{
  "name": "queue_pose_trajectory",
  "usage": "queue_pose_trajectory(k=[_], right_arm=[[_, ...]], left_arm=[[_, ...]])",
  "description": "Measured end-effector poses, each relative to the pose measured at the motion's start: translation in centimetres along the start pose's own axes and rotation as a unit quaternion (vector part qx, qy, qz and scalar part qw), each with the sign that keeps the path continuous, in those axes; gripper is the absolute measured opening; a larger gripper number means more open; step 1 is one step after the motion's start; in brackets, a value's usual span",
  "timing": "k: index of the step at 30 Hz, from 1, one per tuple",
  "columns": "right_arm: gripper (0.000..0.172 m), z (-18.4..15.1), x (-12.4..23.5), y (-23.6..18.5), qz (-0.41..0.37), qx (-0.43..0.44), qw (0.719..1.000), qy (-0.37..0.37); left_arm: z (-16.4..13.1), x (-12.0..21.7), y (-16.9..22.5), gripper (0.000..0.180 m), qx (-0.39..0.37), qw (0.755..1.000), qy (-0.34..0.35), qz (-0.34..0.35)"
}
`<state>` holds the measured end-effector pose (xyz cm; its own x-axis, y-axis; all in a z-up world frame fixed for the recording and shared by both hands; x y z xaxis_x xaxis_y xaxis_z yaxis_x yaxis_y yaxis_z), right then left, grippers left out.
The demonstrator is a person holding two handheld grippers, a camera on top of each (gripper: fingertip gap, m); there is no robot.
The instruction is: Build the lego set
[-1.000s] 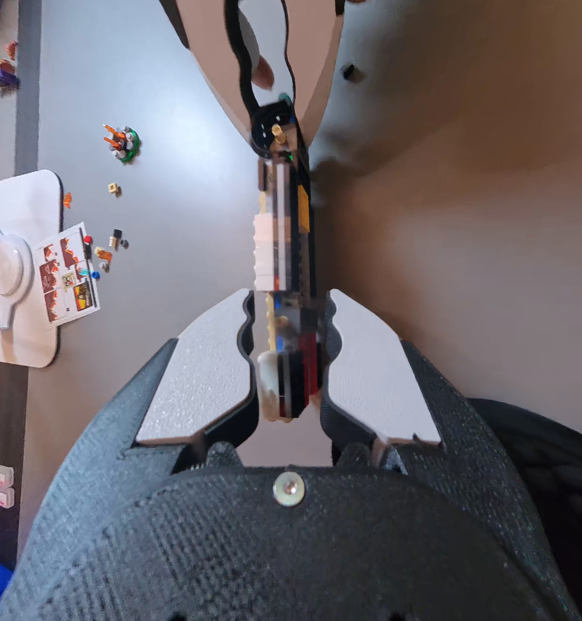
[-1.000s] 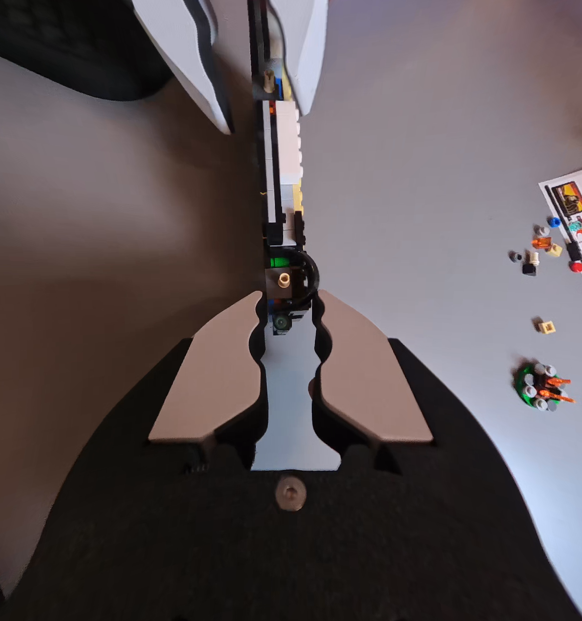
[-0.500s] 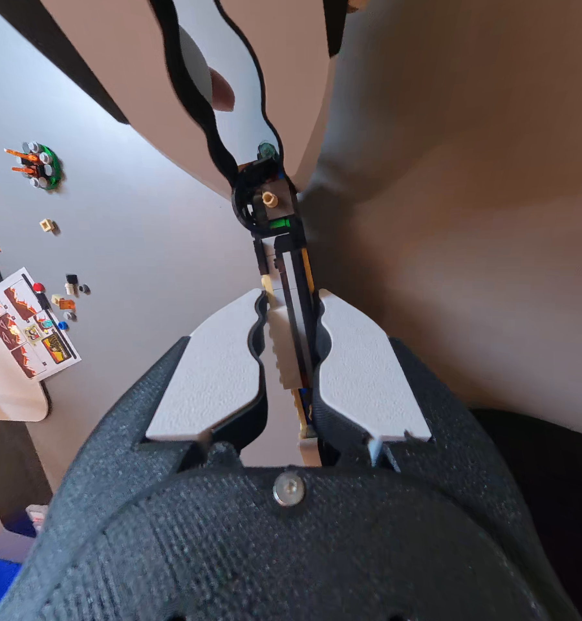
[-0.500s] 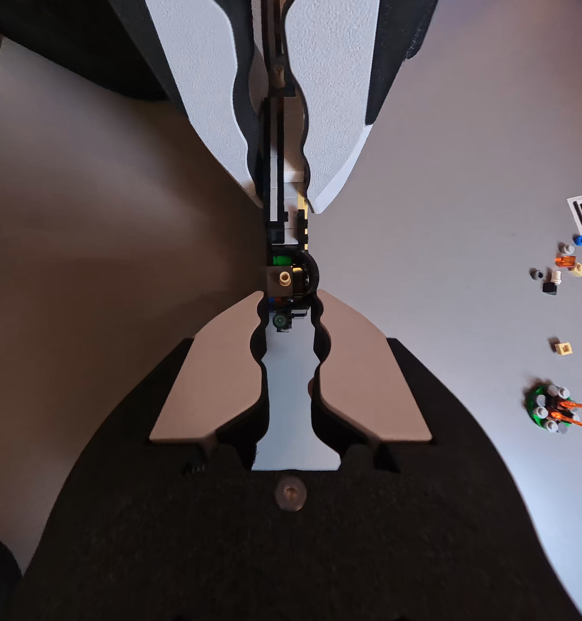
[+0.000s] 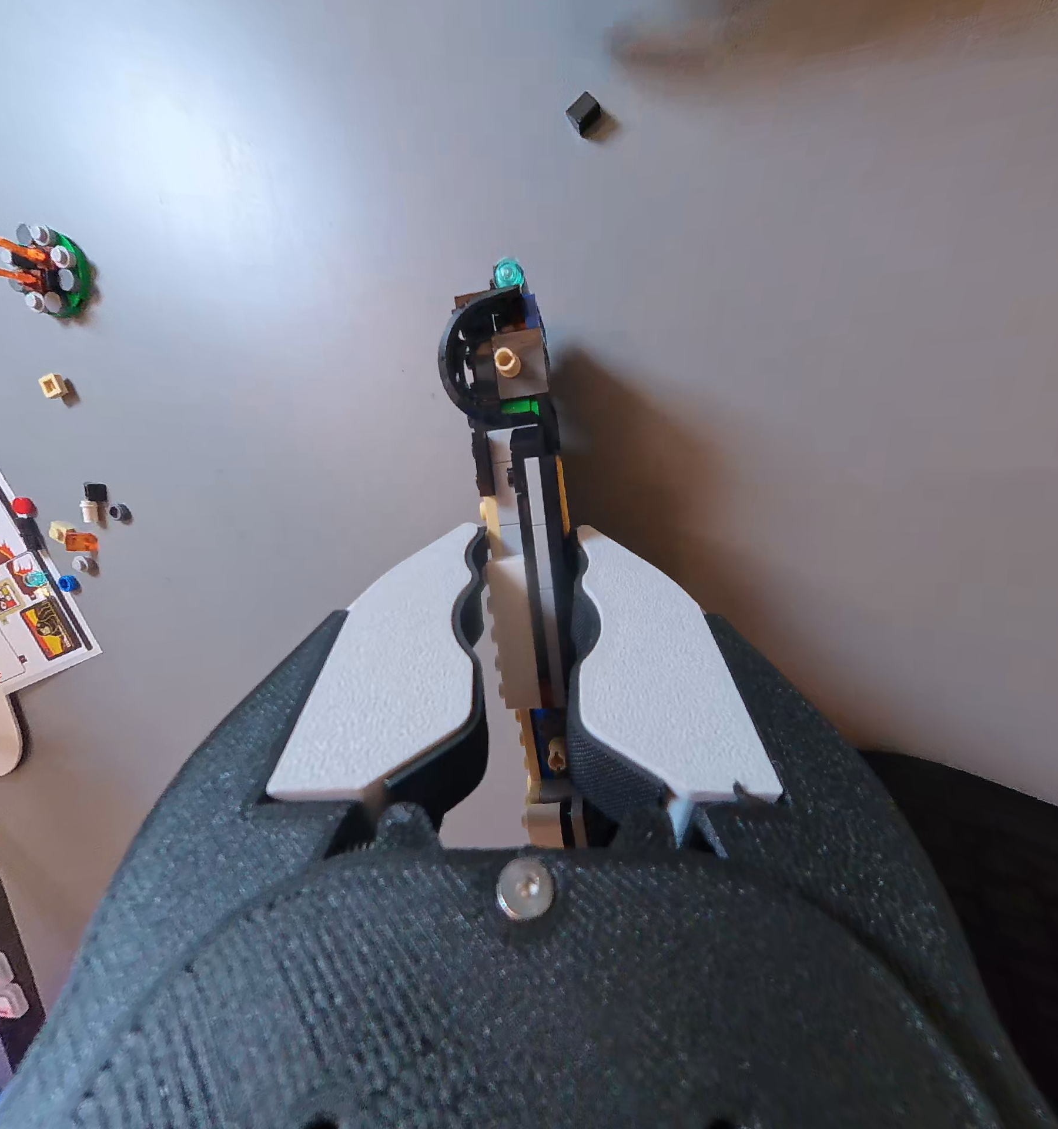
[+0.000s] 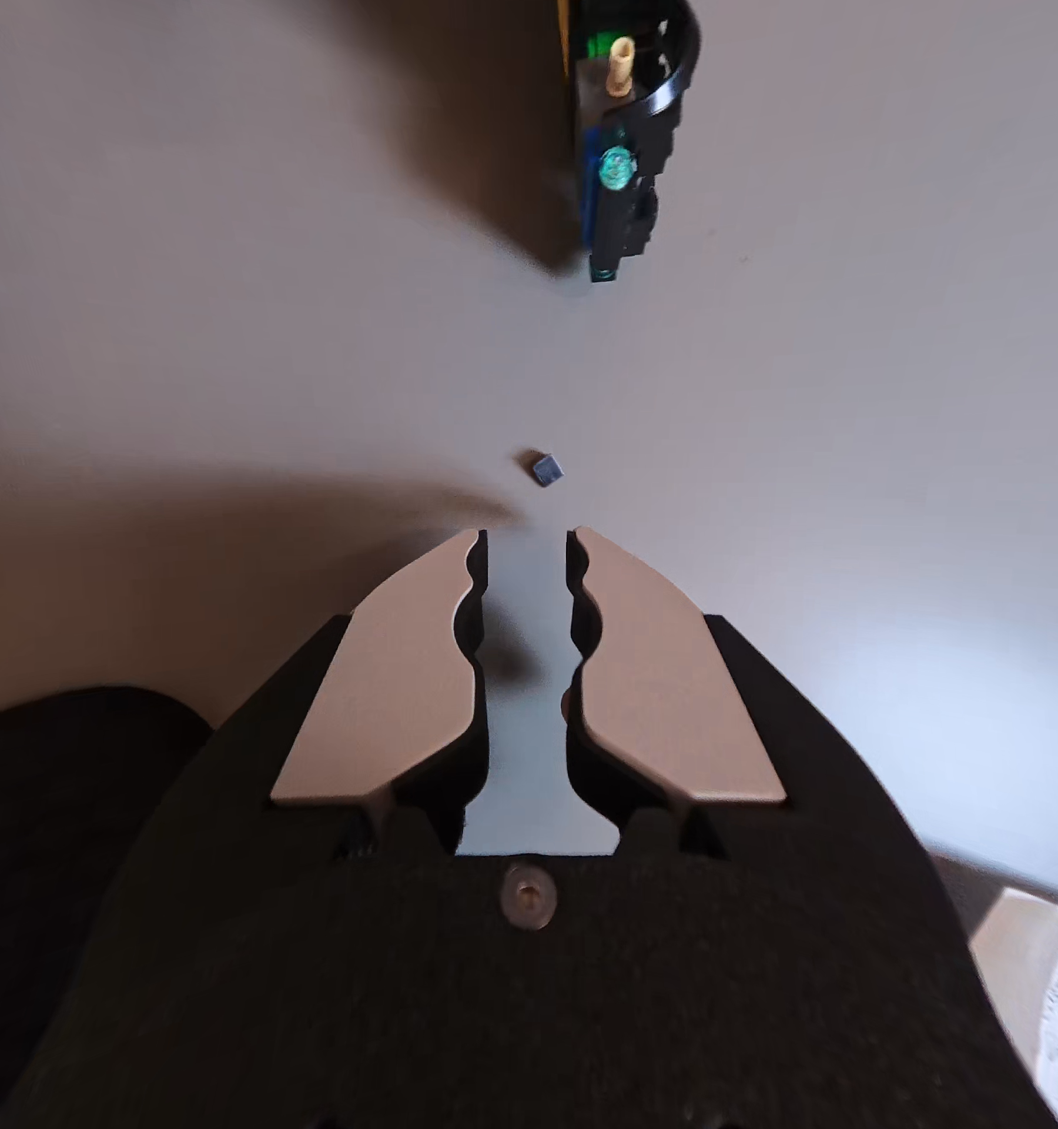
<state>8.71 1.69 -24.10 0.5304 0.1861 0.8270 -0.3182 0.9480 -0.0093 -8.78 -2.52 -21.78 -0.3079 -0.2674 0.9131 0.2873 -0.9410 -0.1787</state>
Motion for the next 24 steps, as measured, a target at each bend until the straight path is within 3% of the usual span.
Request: queue_pose_trajectory(k=[5,8,15,18,24], right_arm=[[0.022,1.0,-1.3,0.8,-0.009,0.017,1.0,0.015],[0.022,1.0,-2.1,0.8,0.02,0.016,0.999,-0.026],[0.022,1.2,-1.9,-1.5,0.073,0.004,0.997,-0.024],[0.021,1.6,-1.6,-1.3,0.06,0.006,0.998,-0.008],[0.005,1.4,-2.3,-1.0,0.053,0.028,0.998,-0.031]], left_arm=[[0.0,0.0,-0.1,0.025,0.003,1.0,0.002,-0.005],[0.0,0.0,-0.1,0.025,0.002,1.0,-0.001,-0.005],[-0.1,0.0,0.0,0.025,0.007,1.0,0.007,-0.002],[-0.1,0.0,0.0,0.025,0.008,1.0,0.008,-0.001],[-0.1,0.0,0.0,0.025,0.01,1.0,0.008,0.001]])
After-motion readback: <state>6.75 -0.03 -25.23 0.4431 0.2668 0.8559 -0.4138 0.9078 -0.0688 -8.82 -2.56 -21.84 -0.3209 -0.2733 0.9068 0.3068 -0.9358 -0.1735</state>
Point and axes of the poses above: each gripper's, where its closed fingertips meet, x back along the fingers, z out of its top, y = z × x across the jaws, the point moved 4 cm from there along x, back along the fingers, and after that the axes turned 1 degree about y, right-handed, at the moved point
